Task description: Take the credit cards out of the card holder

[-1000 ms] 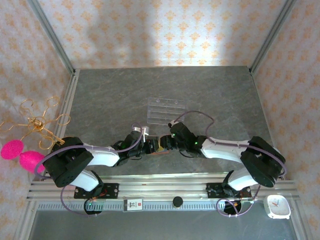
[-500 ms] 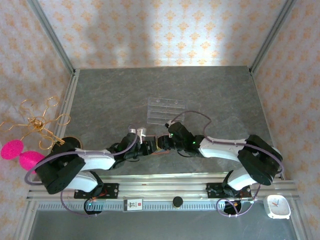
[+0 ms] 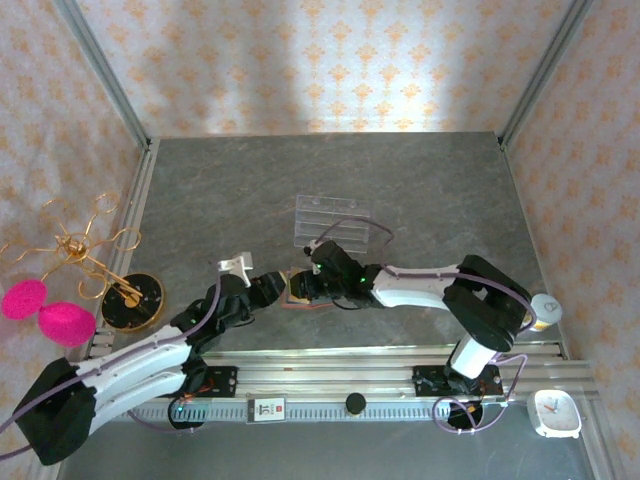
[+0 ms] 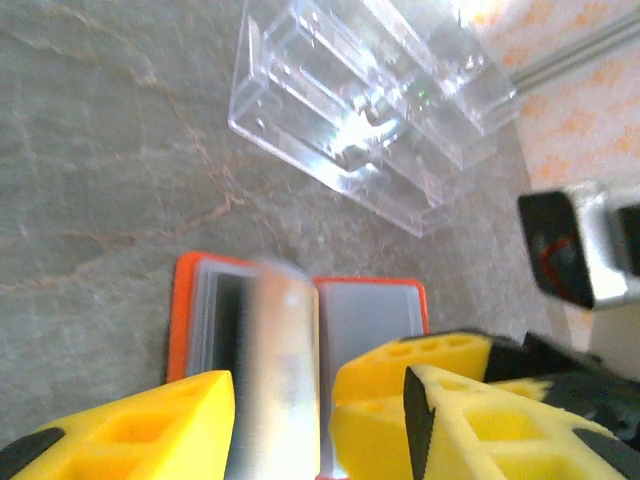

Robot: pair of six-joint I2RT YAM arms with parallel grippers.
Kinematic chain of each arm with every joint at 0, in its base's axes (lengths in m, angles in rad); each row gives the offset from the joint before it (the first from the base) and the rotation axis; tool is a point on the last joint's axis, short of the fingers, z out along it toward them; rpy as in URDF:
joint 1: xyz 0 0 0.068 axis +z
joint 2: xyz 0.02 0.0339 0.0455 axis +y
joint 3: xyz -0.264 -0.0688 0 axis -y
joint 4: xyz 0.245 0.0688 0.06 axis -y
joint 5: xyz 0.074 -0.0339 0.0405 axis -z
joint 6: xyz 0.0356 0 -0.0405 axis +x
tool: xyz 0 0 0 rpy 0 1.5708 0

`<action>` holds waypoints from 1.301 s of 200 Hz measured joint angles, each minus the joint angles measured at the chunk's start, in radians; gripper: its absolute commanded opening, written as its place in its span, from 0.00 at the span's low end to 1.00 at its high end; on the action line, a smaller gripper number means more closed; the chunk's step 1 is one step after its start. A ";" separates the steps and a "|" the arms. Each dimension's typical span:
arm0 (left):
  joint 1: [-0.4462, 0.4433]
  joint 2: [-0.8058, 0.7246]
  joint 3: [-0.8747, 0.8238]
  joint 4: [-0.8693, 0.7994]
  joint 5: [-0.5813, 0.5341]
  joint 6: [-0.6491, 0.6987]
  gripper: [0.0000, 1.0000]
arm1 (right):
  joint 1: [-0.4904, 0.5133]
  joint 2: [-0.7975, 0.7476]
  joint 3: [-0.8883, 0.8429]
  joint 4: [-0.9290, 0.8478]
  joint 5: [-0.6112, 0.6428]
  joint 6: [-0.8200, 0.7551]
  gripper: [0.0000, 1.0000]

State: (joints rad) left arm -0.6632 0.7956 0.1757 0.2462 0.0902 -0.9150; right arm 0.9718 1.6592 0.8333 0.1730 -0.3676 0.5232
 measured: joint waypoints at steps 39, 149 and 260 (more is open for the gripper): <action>0.005 -0.033 0.003 -0.041 -0.005 0.026 0.53 | 0.003 -0.061 -0.002 -0.045 0.058 -0.015 0.42; 0.002 0.428 0.113 0.145 0.146 0.079 0.33 | -0.044 -0.114 -0.181 -0.101 0.192 0.005 0.19; 0.002 0.656 0.152 0.279 0.183 0.075 0.12 | -0.057 -0.139 -0.204 -0.090 0.267 -0.043 0.24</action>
State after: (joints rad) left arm -0.6613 1.4517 0.3275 0.5255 0.2733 -0.8398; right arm 0.9150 1.5204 0.6289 0.0826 -0.1001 0.4801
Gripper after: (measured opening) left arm 0.146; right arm 0.228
